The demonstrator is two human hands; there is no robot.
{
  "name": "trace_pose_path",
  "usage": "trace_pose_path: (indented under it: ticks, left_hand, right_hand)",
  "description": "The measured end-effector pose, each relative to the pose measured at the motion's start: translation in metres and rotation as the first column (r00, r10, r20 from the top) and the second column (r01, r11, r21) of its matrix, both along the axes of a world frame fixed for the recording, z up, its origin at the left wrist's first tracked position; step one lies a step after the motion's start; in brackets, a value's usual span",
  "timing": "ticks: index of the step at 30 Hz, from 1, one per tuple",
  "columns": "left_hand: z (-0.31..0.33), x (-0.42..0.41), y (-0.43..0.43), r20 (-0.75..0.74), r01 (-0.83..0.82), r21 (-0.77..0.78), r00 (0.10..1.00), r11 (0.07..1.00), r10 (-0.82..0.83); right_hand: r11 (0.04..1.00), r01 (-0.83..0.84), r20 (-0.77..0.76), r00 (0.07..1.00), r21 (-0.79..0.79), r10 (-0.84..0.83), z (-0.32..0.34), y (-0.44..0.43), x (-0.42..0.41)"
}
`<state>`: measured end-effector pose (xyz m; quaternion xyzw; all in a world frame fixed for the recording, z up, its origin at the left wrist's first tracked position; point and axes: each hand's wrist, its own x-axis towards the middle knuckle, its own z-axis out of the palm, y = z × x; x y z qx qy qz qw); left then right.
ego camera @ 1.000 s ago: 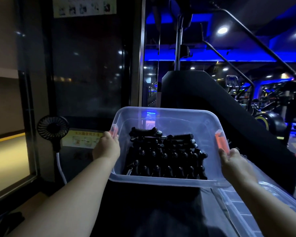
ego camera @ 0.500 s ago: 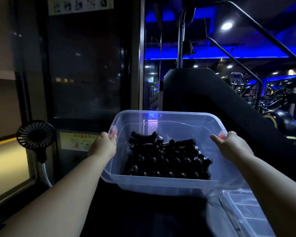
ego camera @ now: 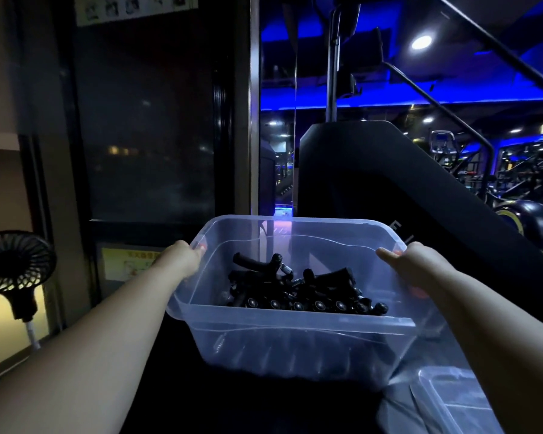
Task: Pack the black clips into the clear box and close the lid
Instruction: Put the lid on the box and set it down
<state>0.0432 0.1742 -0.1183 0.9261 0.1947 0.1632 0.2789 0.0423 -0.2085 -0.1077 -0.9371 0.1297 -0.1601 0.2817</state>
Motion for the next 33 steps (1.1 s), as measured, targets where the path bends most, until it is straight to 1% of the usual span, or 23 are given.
trace_pose_path:
  ticks: [2,6,9,11,15,18,22,24,28,33]
  left_hand:
    - [0.001,0.01,0.003,-0.025,0.017,0.01,1.0,1.0,-0.016]
    - [0.001,0.03,0.008,-0.09,0.053,0.087,0.995,0.995,-0.046]
    - [0.0,0.046,0.01,-0.152,0.053,0.148,0.988,0.988,-0.031]
    - [-0.003,0.058,0.012,-0.17,0.055,0.151,0.985,0.987,-0.029]
    - [-0.01,0.071,0.015,-0.174,0.066,0.083,0.983,0.994,-0.05]
    - [-0.014,0.073,0.016,-0.155,0.068,0.006,0.986,0.998,-0.066]
    - [-0.022,0.066,0.019,-0.091,0.098,-0.23,0.988,0.968,-0.121]
    - [-0.02,0.059,0.016,-0.075,0.099,-0.299,0.989,0.949,-0.126]
    - [-0.006,0.045,0.006,-0.135,0.046,-0.293,0.987,0.955,-0.089]
    - [0.005,0.04,0.005,-0.202,0.03,-0.34,0.974,0.94,-0.104]
  right_hand:
    - [1.0,0.007,-0.026,1.0,-0.025,-0.008,0.0,0.0,0.012]
    - [0.995,0.002,-0.096,0.995,-0.1,-0.012,0.0,-0.002,0.037]
    - [0.989,-0.028,-0.167,0.986,-0.146,0.003,0.001,0.0,0.053]
    - [0.988,-0.041,-0.216,0.976,-0.15,0.008,0.001,0.0,0.064]
    - [0.982,-0.049,-0.271,0.963,-0.182,-0.002,-0.002,-0.003,0.077]
    - [0.987,-0.018,-0.252,0.968,-0.159,-0.023,-0.005,-0.006,0.081]
    - [0.994,0.004,-0.267,0.963,-0.105,-0.032,-0.006,-0.007,0.079]
    - [0.995,0.004,-0.274,0.961,-0.097,-0.031,-0.005,-0.008,0.077]
    - [0.995,0.005,-0.308,0.951,-0.102,-0.036,-0.003,-0.007,0.072]
    - [0.998,0.015,-0.349,0.936,-0.064,-0.037,0.002,-0.003,0.073]
